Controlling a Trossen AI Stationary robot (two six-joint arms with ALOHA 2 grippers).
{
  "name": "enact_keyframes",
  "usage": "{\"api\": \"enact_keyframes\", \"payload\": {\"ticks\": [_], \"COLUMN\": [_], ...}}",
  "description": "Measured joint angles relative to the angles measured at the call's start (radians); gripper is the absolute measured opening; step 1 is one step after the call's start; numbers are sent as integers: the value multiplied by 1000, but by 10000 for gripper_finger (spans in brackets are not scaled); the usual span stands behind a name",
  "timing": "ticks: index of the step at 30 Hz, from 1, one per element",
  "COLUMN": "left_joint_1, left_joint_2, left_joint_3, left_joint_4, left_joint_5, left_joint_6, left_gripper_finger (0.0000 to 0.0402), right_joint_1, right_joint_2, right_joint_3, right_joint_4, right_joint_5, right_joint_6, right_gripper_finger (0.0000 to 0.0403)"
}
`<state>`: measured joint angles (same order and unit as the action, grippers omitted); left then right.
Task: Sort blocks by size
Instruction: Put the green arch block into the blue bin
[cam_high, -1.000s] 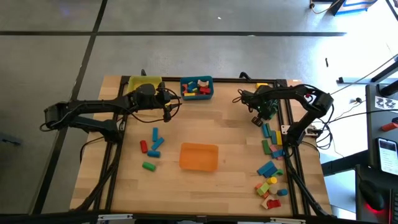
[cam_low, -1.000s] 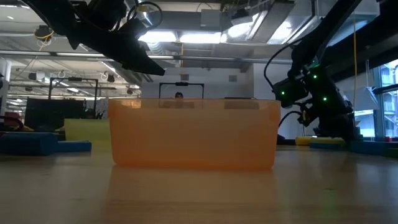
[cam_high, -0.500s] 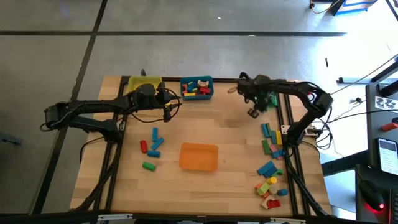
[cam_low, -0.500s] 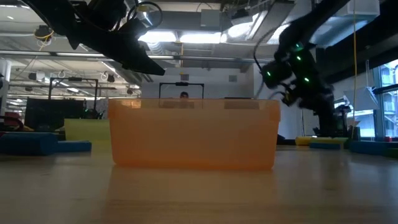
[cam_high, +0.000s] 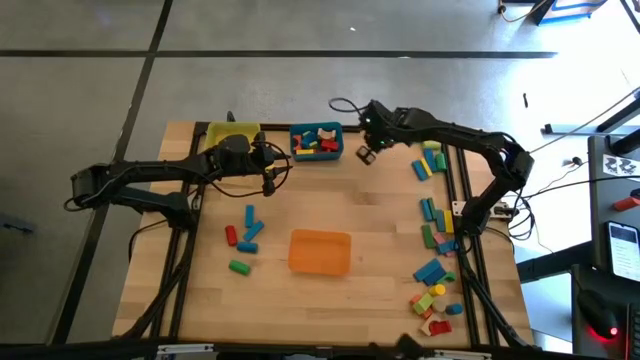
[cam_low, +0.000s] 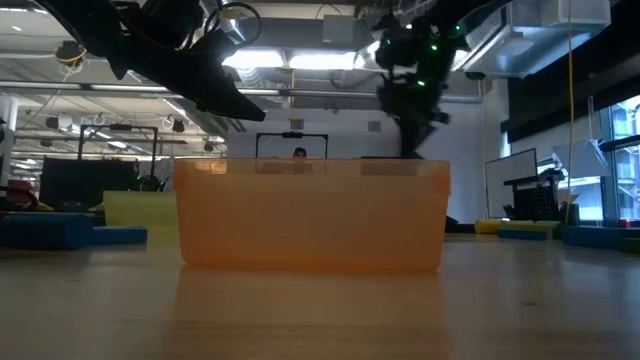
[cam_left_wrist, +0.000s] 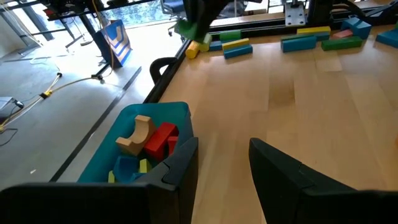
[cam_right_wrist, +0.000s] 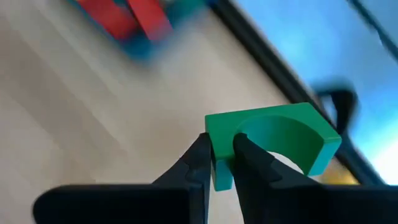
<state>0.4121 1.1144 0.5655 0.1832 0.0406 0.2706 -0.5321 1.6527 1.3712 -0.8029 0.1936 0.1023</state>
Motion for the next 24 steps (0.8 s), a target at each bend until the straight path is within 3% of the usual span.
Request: {"api": "enact_keyframes", "payload": {"ticks": [12,17,24], "left_joint_1": [0,0,0], "left_joint_2": [0,0,0], "left_joint_3": [0,0,0], "left_joint_4": [0,0,0], "left_joint_5": [0,0,0], "left_joint_6": [1,2,2], "left_gripper_finger": [127,127,127], "right_joint_1": [4,4,4], "right_joint_2": [143,222,287], "right_joint_3": [1,1,0], "right_joint_4": [555,652,653], "right_joint_5": [-179,-230,-250], "right_joint_6": [-3,20,35], "right_gripper_finger": [53,53,53]}}
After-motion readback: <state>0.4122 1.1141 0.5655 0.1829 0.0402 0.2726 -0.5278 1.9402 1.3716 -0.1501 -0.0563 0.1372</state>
